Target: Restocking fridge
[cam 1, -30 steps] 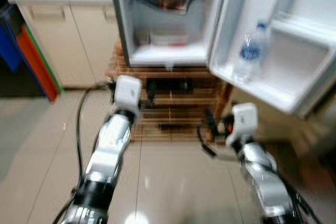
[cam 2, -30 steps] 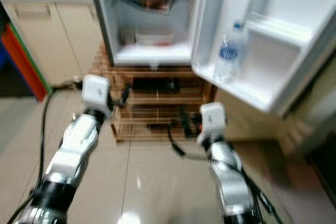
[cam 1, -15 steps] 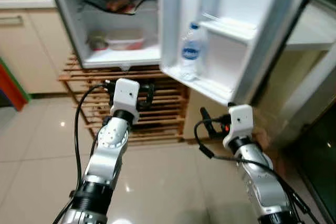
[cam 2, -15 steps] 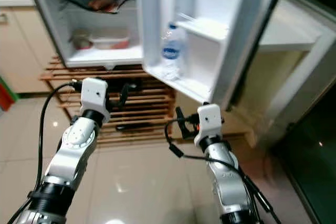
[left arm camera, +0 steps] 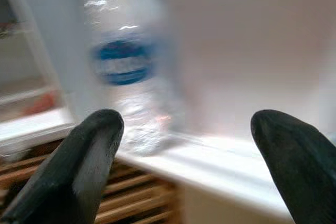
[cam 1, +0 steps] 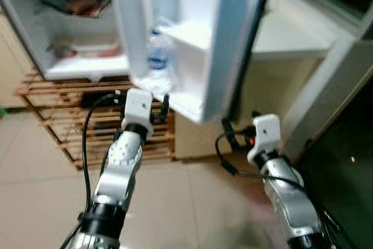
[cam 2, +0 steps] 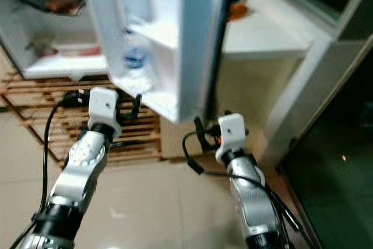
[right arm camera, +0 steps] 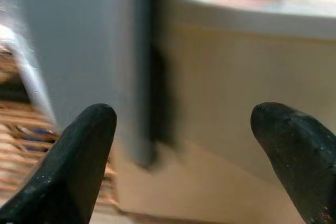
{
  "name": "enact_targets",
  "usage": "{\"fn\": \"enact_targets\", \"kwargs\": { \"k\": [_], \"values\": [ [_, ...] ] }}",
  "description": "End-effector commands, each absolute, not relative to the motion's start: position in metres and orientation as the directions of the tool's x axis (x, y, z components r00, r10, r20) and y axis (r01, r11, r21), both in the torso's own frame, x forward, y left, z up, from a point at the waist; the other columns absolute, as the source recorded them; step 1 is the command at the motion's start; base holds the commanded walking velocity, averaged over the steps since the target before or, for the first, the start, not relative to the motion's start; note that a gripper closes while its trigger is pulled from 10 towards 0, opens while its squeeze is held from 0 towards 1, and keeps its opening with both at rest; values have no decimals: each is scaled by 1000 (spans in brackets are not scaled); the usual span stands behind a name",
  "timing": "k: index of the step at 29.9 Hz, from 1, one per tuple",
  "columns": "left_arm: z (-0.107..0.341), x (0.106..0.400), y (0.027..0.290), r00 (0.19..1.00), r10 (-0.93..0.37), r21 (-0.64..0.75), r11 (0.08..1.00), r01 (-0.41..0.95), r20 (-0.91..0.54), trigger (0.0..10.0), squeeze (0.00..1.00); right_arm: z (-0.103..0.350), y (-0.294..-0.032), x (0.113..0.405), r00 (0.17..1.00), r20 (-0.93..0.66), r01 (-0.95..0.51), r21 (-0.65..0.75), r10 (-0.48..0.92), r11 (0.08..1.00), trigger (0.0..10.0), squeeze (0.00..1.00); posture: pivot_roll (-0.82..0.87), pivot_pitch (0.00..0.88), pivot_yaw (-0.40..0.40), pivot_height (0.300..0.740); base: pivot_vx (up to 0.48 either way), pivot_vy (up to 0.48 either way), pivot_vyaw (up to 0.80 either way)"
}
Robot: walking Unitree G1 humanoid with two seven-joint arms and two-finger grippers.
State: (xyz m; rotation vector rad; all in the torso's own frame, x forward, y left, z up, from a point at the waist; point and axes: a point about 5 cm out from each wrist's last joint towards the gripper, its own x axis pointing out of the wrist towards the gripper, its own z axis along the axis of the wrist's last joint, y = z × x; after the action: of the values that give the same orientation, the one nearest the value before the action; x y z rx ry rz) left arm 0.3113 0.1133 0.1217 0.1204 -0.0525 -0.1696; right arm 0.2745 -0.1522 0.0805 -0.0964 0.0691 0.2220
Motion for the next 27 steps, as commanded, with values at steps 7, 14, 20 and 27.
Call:
{"fn": "enact_targets", "kwargs": {
  "k": [7,14,20,27],
  "values": [
    [97,311,145,994,-17,100,995,27,-106,10000,0,71,-165,267,969,-137,-221,-91,208,971,10000,0,-72,0,-1,740,0,0,0],
    [44,309,186,908,191,173,976,-134,-372,10000,0,84,-217,313,990,-121,31,-288,-69,957,10000,0,-73,0,-8,740,0,0,0],
    [14,300,180,862,160,240,970,-46,-480,10000,0,126,-232,351,981,-8,179,-331,-193,927,10000,0,-62,0,-11,740,0,0,0],
    [-44,251,179,669,107,285,945,162,-735,10000,0,169,-205,388,984,82,173,-217,-159,961,10000,0,-53,0,-21,740,0,0,0]
  ]
}}
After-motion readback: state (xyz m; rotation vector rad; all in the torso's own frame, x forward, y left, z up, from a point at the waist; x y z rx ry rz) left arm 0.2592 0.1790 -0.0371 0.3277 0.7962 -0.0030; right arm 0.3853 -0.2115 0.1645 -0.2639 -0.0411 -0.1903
